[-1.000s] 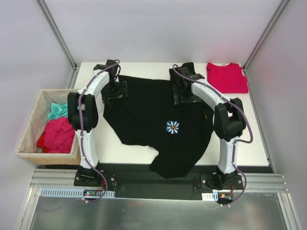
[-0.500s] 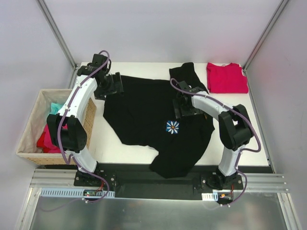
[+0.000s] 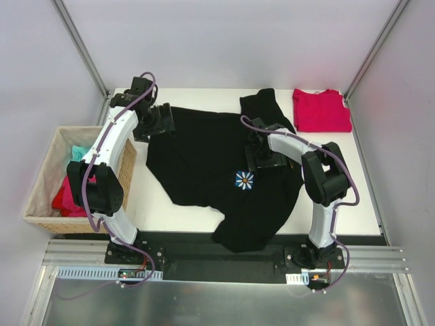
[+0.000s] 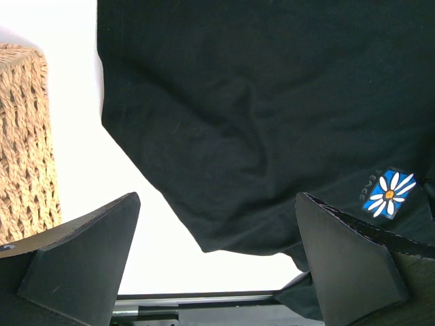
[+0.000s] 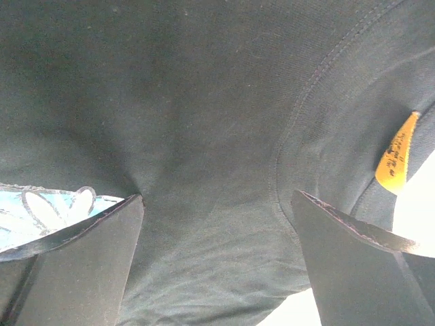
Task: Fold and stack the t-shirts
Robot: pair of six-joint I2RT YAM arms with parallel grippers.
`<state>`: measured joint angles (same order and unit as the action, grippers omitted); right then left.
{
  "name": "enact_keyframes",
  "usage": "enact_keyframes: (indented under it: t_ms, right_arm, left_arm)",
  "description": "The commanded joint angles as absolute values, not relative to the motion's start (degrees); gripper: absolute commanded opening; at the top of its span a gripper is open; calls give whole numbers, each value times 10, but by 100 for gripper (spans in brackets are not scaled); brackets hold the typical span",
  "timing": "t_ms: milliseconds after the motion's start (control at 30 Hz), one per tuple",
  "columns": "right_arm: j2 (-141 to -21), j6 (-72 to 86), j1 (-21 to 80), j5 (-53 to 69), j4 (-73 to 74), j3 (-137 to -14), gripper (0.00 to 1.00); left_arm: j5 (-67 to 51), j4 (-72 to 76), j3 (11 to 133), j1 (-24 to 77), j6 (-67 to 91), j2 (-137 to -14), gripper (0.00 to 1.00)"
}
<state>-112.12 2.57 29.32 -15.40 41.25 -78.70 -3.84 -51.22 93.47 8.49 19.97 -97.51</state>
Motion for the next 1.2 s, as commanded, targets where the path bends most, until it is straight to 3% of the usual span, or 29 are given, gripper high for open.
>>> enact_keyframes:
  t_ms: [0, 333, 1167]
  right_arm:
    - [-1180, 57, 263, -117, 367, -788, 97]
    - [-1162, 47, 243, -119, 393, -828, 97]
    - [-1307, 25, 154, -124, 473, -1091, 97]
  left_arm:
    - [-23, -511, 939, 74, 187, -977, 99]
    - [-31, -511, 945, 67, 190, -996, 99]
    - [-22, -511, 936, 62, 187, -1005, 99]
